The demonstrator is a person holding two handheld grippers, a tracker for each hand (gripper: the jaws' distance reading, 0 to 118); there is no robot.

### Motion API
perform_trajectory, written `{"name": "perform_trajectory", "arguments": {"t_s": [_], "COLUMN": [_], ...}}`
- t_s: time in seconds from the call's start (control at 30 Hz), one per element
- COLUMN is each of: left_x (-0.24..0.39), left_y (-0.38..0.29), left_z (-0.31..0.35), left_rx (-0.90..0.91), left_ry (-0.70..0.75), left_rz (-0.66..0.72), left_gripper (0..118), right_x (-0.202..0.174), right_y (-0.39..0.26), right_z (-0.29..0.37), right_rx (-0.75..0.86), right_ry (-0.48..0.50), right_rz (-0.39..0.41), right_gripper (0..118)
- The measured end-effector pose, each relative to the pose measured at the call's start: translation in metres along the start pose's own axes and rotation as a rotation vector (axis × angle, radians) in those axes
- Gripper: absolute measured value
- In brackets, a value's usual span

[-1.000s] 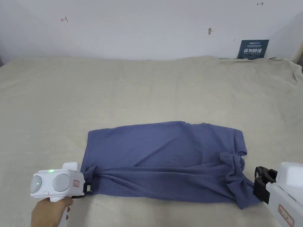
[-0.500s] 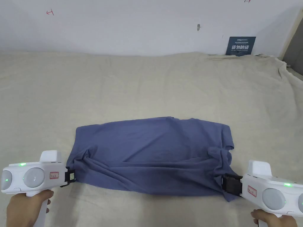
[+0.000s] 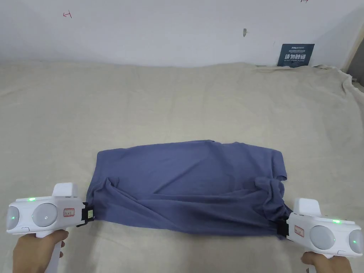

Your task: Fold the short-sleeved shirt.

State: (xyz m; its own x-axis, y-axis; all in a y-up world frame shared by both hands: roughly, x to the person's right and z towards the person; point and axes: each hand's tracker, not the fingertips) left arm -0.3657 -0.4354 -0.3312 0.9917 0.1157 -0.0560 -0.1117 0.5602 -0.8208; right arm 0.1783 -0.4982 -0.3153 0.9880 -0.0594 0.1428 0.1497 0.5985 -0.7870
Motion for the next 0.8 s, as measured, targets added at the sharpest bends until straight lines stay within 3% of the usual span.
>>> {"name": "perform_trajectory", "arguments": {"t_s": [0.43,0.63,0.8], "left_x": [-0.024,-0.027,-0.035], "left_y": [-0.033,-0.077,-0.103], "left_z": [0.031,0.053,0.052], "left_rx": [-0.008,-0.04,-0.067], "left_ry": [-0.071,-0.077,-0.054], "left_rz": [0.095,0.073,0.063], "left_gripper": [3,3,3], "right_x": [0.035,0.03,0.031], "right_y": [-0.017,-0.06,-0.098], "right_z": [0.099,0.141,0.138], "right_rx": [0.134,0.124,0.054], "right_ry": [0.132,0.126,0.103], "right_rz": [-0.104,-0.109,-0.107], "right_gripper": [7,7,7]}}
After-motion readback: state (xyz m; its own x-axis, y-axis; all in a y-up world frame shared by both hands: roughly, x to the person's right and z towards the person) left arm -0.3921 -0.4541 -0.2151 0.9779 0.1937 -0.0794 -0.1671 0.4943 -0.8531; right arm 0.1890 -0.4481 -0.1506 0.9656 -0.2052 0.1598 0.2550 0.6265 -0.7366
